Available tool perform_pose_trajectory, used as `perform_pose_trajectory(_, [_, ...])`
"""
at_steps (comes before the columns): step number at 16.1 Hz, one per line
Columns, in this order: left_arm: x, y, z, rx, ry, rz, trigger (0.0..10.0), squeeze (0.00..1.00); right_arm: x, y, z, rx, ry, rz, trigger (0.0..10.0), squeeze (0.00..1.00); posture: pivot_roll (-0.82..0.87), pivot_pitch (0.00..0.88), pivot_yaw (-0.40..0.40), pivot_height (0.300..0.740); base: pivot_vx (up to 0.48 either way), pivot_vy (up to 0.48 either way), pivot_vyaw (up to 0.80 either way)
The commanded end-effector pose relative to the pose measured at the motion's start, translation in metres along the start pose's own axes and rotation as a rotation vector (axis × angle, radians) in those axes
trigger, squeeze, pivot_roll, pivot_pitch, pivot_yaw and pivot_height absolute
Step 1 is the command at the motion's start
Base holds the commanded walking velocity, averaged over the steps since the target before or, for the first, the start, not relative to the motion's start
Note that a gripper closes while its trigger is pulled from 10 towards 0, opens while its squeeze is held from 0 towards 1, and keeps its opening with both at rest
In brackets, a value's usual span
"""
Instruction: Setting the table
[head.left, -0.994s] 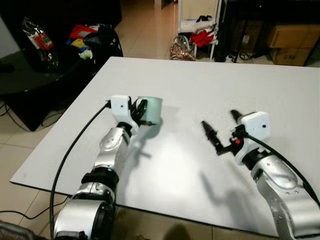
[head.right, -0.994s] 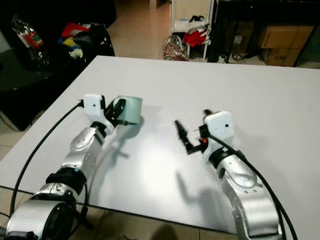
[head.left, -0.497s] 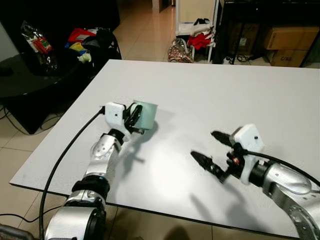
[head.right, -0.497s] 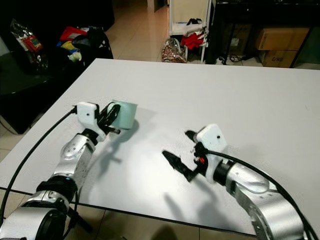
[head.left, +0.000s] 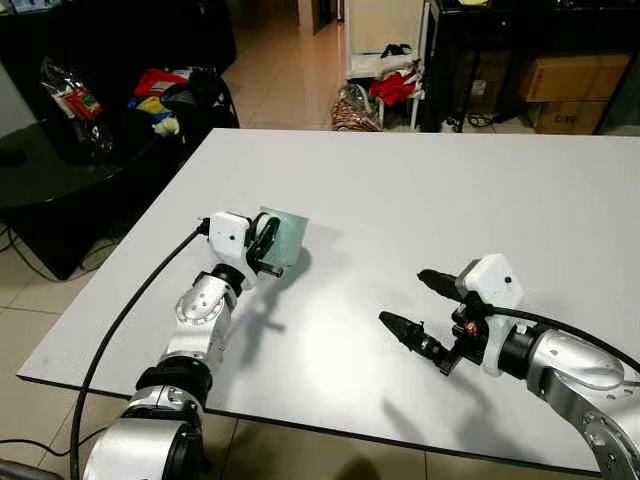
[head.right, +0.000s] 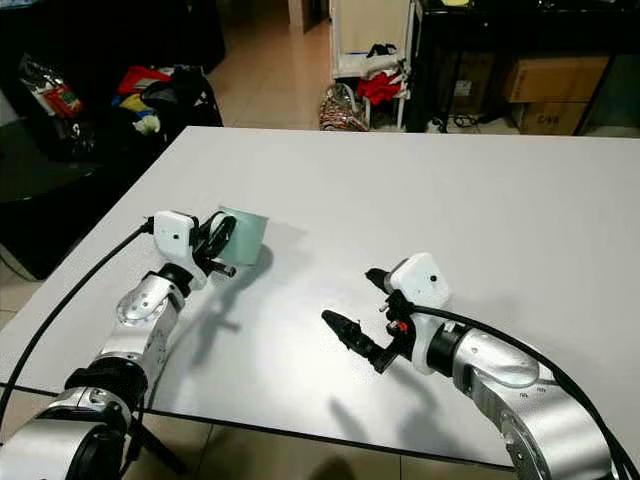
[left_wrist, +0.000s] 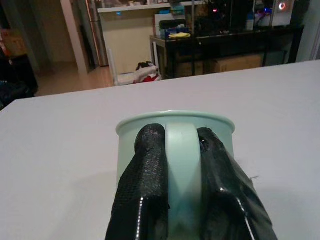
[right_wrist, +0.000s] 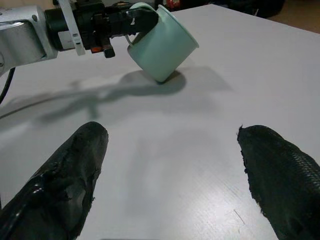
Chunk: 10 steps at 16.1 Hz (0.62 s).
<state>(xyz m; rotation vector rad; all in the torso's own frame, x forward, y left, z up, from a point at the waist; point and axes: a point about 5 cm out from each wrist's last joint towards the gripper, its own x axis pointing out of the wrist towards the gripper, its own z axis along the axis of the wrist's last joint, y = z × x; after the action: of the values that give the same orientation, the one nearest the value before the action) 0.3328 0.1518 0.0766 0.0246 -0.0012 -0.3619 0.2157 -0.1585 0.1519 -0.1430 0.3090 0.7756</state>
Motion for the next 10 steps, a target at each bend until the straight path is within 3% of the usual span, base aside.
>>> perform_pose_trajectory(1, [-0.032, 0.0, -0.052, -0.027, 0.258, 0.007, 10.0, 0.0, 0.002, 0.003, 0.005, -0.022, -0.02, 0.024, 10.0, 0.0, -0.08, 0.0, 0.096, 0.74, 0.0, 0.0, 0.0])
perform_pose_trajectory(3, [-0.034, 0.001, -0.051, -0.022, 0.239, 0.004, 10.0, 0.0, 0.003, 0.001, 0.006, -0.034, -0.034, 0.015, 10.0, 0.0, -0.08, 0.0, 0.097, 0.74, 0.0, 0.0, 0.0])
perform_pose_trajectory(4, [-0.032, 0.002, -0.048, -0.061, 0.21, -0.004, 10.0, 0.0, 0.004, 0.0, 0.008, -0.036, -0.045, 0.008, 10.0, 0.0, -0.08, 0.0, 0.097, 0.74, 0.0, 0.0, 0.0])
perform_pose_trajectory(5, [-0.03, 0.001, -0.042, -0.116, 0.16, -0.029, 10.0, 0.18, 0.004, -0.002, 0.009, -0.04, -0.057, -0.002, 10.0, 0.0, -0.08, 0.0, 0.096, 0.74, 0.0, 0.0, 0.0])
perform_pose_trajectory(6, [-0.024, 0.0, -0.03, -0.204, 0.076, -0.065, 10.0, 1.0, 0.004, -0.002, 0.01, -0.046, -0.067, -0.01, 10.0, 0.0, -0.08, 0.0, 0.093, 0.74, 0.0, 0.0, 0.0])
perform_pose_trajectory(10, [-0.012, 0.0, -0.011, -0.263, -0.028, -0.084, 10.0, 1.0, 0.006, -0.001, 0.013, -0.053, -0.08, -0.013, 10.0, 0.0, -0.08, 0.0, 0.093, 0.74, 0.0, 0.0, 0.0])
